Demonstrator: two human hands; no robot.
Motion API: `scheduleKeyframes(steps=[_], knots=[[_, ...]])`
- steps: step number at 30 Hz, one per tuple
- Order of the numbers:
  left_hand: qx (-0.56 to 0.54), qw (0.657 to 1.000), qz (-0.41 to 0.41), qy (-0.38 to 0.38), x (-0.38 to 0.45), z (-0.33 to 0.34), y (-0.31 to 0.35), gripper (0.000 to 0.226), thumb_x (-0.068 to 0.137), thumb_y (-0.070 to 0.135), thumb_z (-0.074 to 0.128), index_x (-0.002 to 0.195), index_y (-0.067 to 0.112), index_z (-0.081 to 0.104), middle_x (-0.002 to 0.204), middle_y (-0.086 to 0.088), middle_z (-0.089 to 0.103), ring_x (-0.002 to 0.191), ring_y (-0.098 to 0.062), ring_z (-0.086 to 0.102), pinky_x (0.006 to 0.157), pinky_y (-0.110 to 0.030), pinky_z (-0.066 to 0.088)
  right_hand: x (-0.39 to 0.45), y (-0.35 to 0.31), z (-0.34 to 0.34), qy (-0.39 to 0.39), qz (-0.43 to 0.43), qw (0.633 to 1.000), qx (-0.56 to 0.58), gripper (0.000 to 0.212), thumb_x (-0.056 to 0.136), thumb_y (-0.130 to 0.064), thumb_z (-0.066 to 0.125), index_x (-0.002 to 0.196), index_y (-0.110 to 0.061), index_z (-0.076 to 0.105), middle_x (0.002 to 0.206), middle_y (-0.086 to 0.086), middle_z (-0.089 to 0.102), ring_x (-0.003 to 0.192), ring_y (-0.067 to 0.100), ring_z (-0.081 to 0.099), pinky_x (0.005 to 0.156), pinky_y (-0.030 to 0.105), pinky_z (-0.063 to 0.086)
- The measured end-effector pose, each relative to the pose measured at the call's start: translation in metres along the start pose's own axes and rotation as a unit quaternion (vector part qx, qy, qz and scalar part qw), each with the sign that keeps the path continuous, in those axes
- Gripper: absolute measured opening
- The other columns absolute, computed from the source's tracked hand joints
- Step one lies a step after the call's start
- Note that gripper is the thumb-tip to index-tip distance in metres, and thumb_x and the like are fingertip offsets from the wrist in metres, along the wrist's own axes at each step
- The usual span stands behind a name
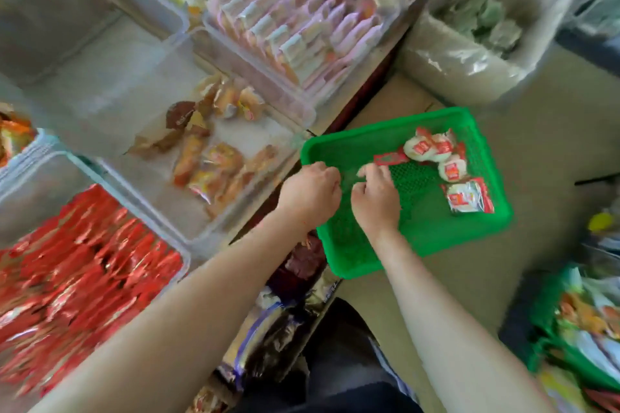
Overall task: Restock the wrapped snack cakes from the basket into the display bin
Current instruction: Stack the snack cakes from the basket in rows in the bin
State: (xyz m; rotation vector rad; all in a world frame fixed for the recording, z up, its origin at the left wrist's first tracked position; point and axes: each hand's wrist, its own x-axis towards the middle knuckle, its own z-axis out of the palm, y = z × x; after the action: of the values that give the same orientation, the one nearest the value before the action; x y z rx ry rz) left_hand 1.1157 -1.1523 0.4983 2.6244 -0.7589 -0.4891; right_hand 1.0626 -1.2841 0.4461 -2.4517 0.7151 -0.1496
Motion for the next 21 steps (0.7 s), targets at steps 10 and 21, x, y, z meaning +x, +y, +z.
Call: scheduleKeyframes(steps=[10,21], knots=[[-0.460,0.778,-0.329,-0.274,0.106,0.112,0.104,0.012,0.097,0.017,0.050,0.088,0.015,0.057,0.069,-0.003,0.059,0.041,-0.010,0.058,0.053,-0.021,0.041,0.081,0.212,-0.047,0.042,0.286,0.953,-0.090,0.068,0.080,-0.011,0.068,0.140,-0.002,0.037,0.140,0.023,0.039,0.128,0.040,0.039,0.106,0.044,0.036],[-0.292,0.851,-0.339,-0.276,0.122,0.165,0.084,0.022,0.094,0.022,0.053,0.105,0.010,0.067,0.092,-0.010,0.069,0.082,-0.023,0.066,0.078,-0.030,0.050,0.099,0.244,-0.023,-0.161,0.281,0.932,-0.160,0.089,0.075,-0.040,0.078,0.146,-0.021,0.029,0.136,0.018,0.045,0.123,0.036,0.048,0.102,0.044,0.036]])
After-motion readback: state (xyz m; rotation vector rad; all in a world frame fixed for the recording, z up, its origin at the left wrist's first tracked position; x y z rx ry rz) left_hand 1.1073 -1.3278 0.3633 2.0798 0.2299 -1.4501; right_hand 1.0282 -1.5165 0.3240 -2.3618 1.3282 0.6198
